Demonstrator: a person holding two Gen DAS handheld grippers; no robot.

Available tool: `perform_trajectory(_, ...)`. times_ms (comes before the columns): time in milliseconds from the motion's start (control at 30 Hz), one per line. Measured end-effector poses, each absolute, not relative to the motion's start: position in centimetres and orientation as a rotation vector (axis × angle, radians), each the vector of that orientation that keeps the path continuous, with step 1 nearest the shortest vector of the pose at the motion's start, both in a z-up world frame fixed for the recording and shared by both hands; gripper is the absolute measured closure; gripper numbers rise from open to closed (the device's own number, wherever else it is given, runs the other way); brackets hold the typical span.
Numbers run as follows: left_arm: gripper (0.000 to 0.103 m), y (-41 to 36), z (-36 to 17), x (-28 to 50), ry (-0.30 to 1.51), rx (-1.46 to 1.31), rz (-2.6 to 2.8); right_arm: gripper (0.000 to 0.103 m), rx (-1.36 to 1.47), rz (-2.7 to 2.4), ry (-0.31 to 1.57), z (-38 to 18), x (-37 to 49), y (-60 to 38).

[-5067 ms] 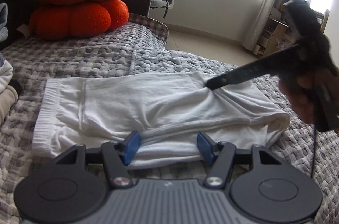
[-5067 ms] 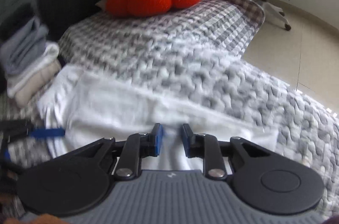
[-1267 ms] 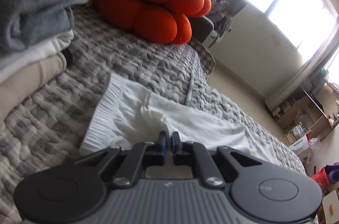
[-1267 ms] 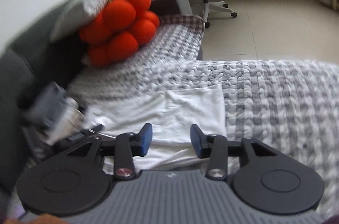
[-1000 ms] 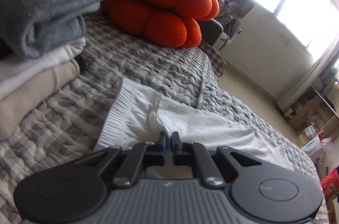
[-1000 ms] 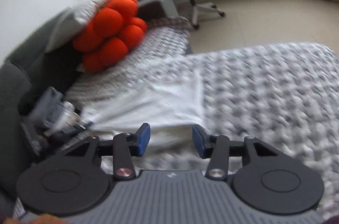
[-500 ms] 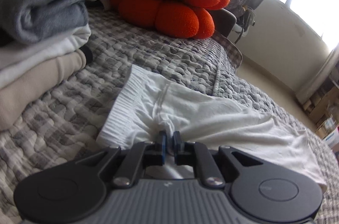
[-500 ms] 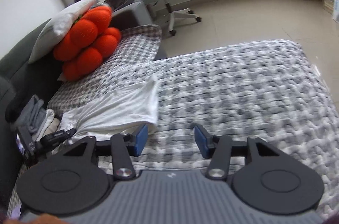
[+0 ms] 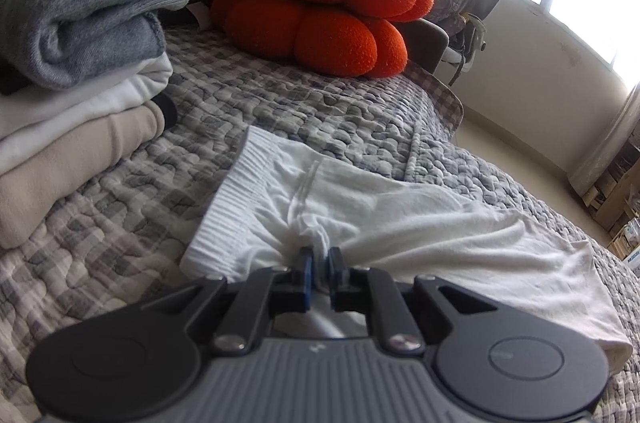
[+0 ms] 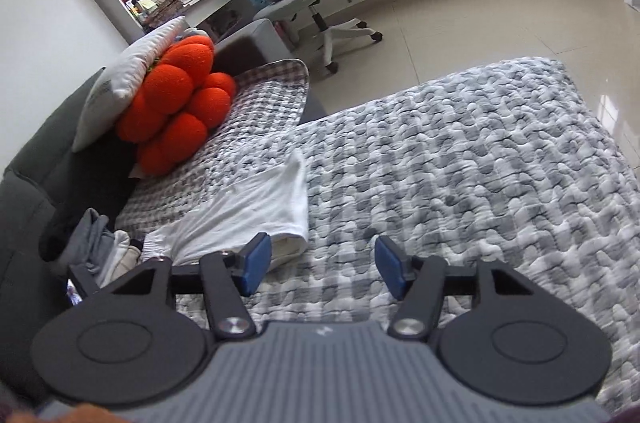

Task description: Fold clothes

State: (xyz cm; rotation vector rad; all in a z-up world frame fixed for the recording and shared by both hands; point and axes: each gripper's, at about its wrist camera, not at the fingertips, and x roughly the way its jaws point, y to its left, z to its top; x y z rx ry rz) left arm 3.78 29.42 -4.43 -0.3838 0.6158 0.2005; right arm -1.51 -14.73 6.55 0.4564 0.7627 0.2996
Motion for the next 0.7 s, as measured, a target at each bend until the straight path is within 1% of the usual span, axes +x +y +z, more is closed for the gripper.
perform_trajectory(333,0.093,29.27,-4.55,3.88,0.609,-0.370,0.204,0.038,0.522,0.355,0.782,6.50,-1.43,-15.00)
perform_trajectory(700,0.093,28.83,-4.61,3.98,0.605,-0.337,0.216,0.037,0.531,0.364,0.782,6.65,-1.48,-15.26)
